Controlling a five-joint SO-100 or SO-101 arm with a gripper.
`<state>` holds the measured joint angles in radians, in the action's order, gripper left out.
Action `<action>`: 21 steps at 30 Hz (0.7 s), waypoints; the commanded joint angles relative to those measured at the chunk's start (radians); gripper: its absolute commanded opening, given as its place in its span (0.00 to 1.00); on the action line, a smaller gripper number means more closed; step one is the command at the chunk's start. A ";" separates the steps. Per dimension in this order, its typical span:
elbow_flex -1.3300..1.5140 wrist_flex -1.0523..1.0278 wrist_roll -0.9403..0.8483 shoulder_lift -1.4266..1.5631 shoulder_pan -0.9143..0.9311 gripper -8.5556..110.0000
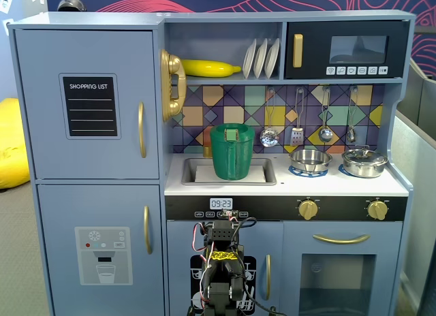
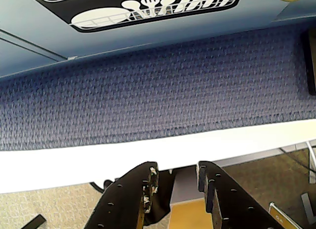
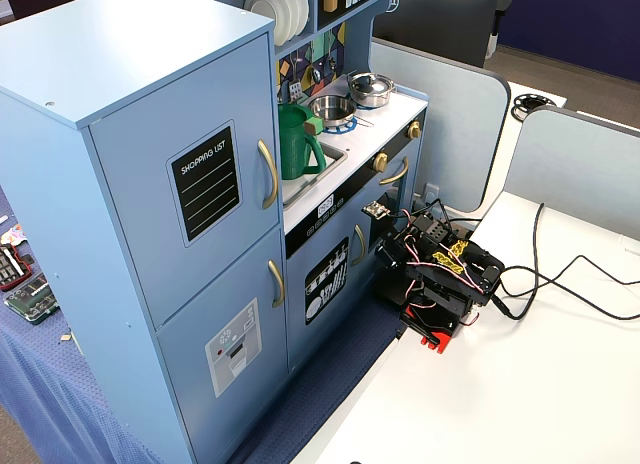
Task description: Open the left cabinet door
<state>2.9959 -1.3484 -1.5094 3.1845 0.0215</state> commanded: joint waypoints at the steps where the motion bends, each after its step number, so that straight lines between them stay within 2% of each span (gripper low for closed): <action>1: 0.002 -0.184 -0.041 -0.005 -0.003 0.07; 10: 0.002 -0.163 -0.069 -0.005 -0.002 0.07; 14: -0.009 0.071 -0.012 -0.008 -0.067 0.07; 17: -0.121 0.302 0.121 -0.046 -0.196 0.07; 21: -0.359 0.488 0.043 -0.156 -0.359 0.07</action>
<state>2.8624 -1.0278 -1.4419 3.1002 -0.2071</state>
